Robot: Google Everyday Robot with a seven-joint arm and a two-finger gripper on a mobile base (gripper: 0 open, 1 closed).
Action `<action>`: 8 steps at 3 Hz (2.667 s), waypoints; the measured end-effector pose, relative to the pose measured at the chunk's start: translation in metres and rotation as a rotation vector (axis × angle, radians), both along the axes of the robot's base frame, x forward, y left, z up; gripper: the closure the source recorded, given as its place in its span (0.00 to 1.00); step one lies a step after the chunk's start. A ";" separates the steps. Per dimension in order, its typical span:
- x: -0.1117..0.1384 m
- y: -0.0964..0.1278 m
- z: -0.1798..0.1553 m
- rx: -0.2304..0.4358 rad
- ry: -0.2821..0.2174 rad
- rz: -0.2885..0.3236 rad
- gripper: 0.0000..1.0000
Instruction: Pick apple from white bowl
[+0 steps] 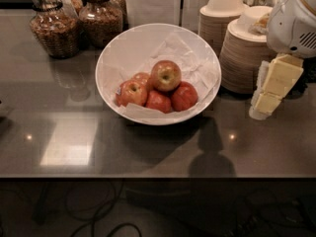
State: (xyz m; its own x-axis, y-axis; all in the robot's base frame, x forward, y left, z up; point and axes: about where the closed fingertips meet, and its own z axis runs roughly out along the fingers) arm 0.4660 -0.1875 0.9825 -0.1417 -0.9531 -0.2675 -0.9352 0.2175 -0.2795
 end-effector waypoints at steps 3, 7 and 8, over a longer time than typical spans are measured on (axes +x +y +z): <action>0.031 0.027 0.002 0.092 -0.030 0.111 0.00; 0.089 0.119 -0.035 0.404 0.005 0.268 0.00; 0.101 0.127 -0.038 0.465 0.033 0.289 0.00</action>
Offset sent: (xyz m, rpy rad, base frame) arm 0.0471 0.0352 0.0040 0.1340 -0.0344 0.1701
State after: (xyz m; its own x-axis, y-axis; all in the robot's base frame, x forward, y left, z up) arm 0.5670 -0.0606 0.9441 0.0926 -0.7366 -0.6699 -0.9818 0.0446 -0.1848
